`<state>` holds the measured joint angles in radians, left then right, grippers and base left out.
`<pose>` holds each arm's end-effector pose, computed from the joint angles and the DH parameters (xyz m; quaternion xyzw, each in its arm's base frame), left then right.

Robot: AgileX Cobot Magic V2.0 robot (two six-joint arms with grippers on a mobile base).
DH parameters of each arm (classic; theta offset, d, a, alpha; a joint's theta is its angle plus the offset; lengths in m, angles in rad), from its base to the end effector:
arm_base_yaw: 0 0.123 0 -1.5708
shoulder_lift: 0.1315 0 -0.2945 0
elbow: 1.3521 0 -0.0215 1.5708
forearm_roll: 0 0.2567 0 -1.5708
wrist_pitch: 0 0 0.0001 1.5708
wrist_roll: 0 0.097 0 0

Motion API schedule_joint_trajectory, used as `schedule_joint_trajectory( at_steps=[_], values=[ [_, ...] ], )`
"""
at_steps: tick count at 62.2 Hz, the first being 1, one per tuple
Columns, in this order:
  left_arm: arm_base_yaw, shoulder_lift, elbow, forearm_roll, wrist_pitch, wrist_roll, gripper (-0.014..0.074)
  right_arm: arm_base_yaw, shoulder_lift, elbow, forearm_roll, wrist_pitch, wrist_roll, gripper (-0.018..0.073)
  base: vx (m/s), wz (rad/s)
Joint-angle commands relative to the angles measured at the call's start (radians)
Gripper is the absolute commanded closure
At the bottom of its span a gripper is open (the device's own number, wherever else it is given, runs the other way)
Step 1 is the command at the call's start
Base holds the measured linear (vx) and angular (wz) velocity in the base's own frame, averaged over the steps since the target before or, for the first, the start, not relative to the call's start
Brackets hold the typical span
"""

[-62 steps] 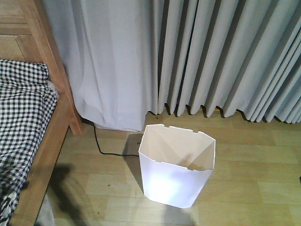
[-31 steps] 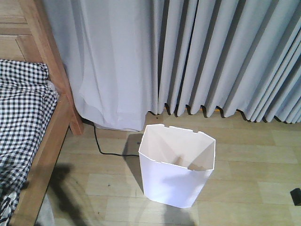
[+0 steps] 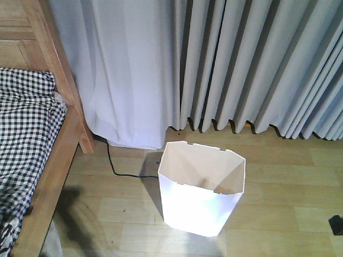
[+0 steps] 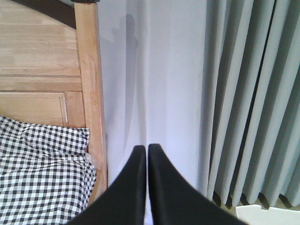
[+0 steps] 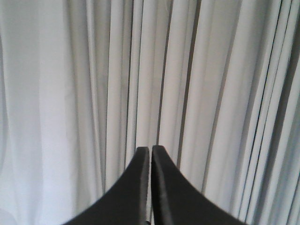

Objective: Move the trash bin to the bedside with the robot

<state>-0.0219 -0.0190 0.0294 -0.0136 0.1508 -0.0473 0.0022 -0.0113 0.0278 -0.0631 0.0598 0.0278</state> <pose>0.0584 -0.0015 0.1899 -0.0135 0.7327 -0.0289 0.6799 0.0592 -0.0002 0.1989 -0.0118 0.7031 -0.0131 0.7109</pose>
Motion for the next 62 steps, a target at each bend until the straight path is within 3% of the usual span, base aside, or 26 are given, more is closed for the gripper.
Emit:
schedule_joint_trajectory(
  at_steps=[1,62],
  values=[
    [-0.005,-0.010,0.028,-0.003,-0.078,-0.009,0.0602,0.001,-0.012,0.019,-0.031,-0.067,0.030,0.0570,0.00,0.00],
    [-0.005,-0.010,0.028,-0.003,-0.078,-0.009,0.0602,0.001,-0.012,0.019,-0.030,-0.068,0.028,0.0570,0.00,0.00]
  ],
)
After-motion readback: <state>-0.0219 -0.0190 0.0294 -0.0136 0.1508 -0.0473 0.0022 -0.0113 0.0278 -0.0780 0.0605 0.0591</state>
